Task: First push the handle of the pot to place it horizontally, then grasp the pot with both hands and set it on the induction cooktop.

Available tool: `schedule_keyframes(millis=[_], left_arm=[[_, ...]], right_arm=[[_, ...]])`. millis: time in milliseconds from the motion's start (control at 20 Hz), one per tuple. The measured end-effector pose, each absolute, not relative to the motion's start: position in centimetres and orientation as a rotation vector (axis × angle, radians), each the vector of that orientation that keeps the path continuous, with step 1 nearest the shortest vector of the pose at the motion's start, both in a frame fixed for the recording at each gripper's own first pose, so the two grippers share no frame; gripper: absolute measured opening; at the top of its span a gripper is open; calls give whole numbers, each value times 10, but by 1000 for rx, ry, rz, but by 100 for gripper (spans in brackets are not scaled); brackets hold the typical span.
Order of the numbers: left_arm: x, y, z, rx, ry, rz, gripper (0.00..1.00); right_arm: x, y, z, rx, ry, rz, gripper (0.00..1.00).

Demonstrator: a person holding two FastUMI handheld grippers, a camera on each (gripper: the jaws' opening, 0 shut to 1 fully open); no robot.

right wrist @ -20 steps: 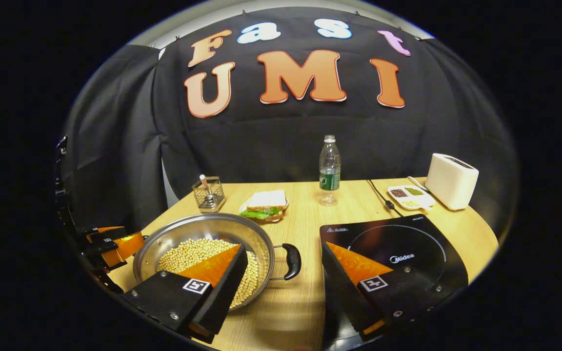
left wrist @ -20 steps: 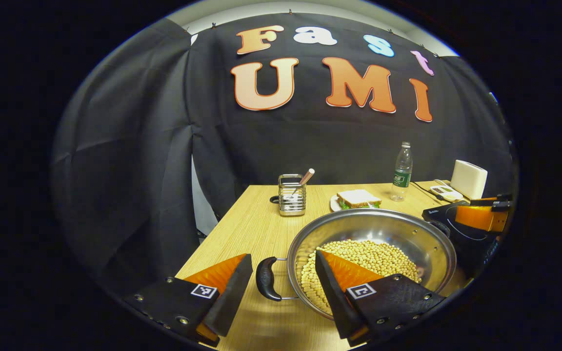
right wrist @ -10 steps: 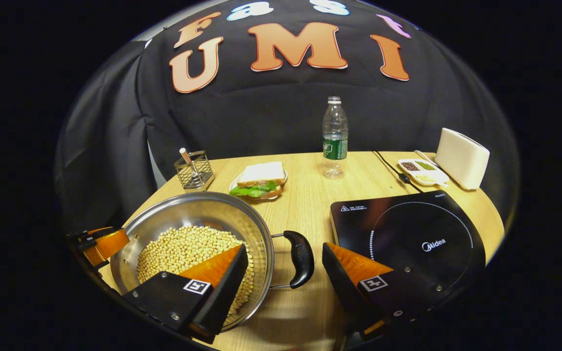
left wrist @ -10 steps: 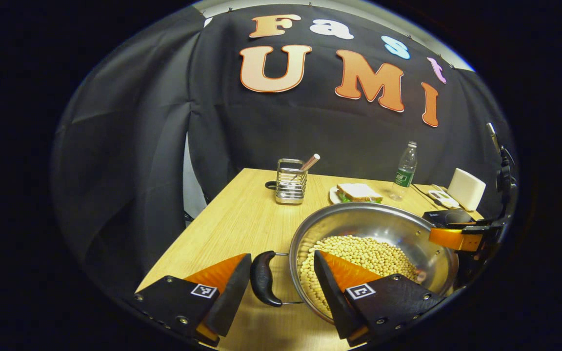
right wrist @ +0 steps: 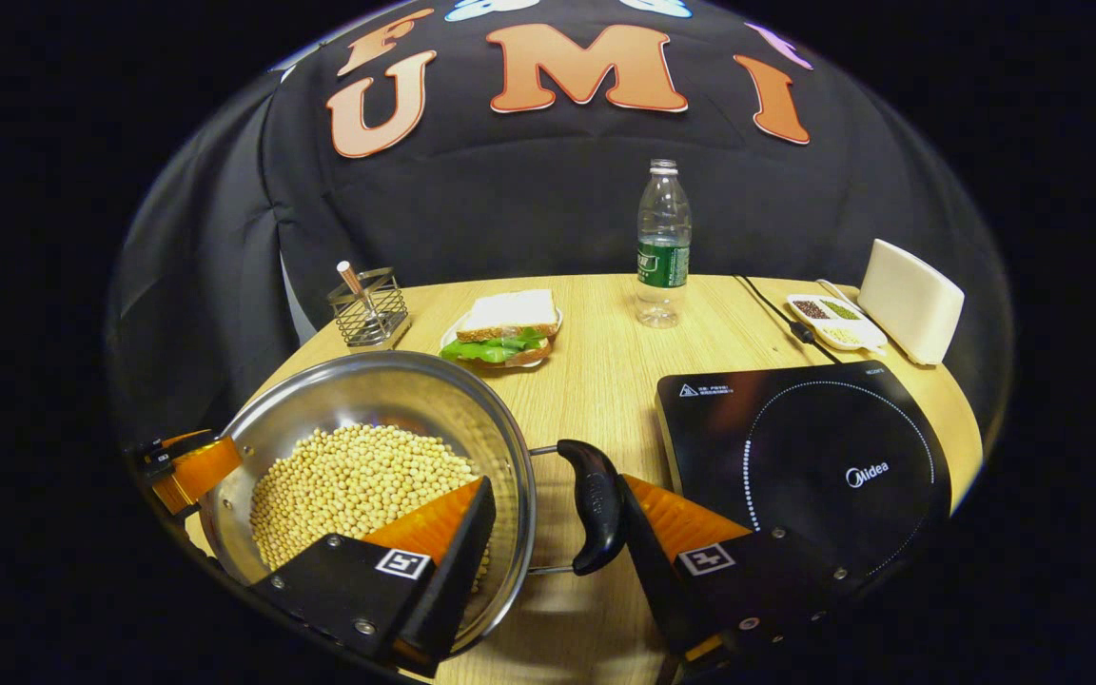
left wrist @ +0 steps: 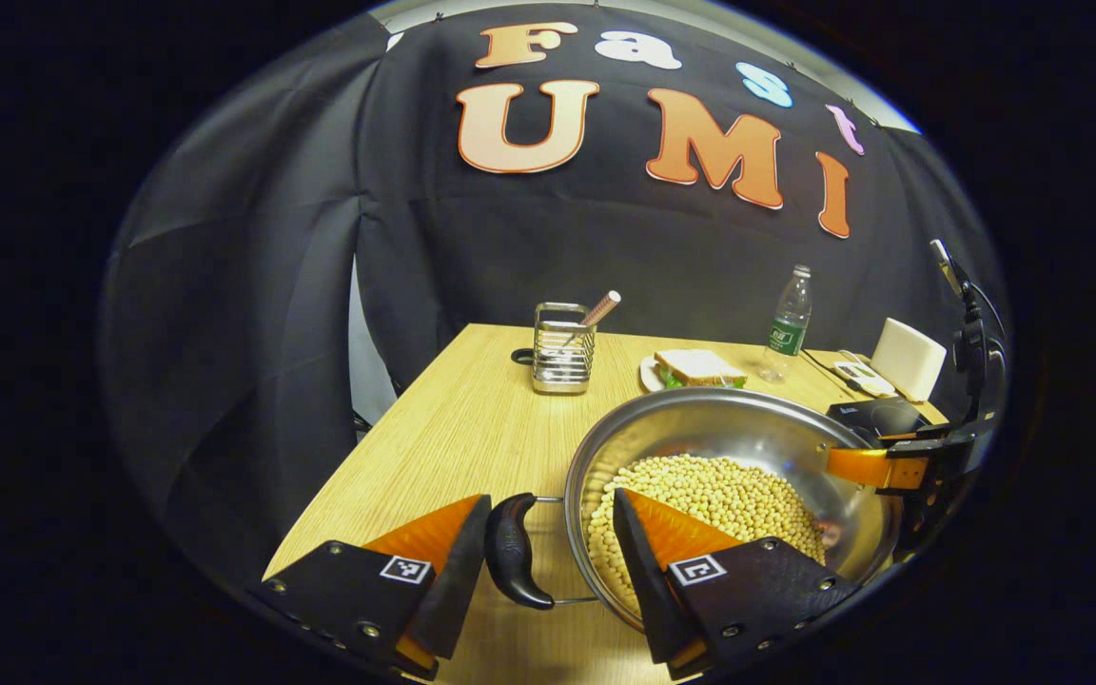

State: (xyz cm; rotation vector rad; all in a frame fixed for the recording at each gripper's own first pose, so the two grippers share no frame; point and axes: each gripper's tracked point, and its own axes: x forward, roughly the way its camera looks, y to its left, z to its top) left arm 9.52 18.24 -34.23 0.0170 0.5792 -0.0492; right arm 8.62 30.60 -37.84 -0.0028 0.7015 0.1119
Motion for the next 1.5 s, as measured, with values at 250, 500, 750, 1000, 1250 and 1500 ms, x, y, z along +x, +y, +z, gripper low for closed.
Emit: schedule_keyframes(millis=[250, 500, 750, 1000, 1250, 1500], left_arm=[[92, 186, -350, 23, 620, -28, 56], [87, 185, -346, 31, 619, 1, 46], [83, 182, -341, 2, 612, 12, 39], [81, 168, -324, -5, 590, 9, 38], [81, 146, -298, -1, 557, -5, 38], [82, 117, -284, 0, 546, -35, 38]], right_arm=[[88, 304, -380, -20, 692, 123, 64], [89, 306, -379, 40, 694, 122, 52], [91, 304, -367, 30, 669, 132, 48], [86, 292, -351, 43, 646, 132, 47], [82, 274, -329, 60, 617, 126, 47], [76, 246, -317, 70, 606, 102, 47]])
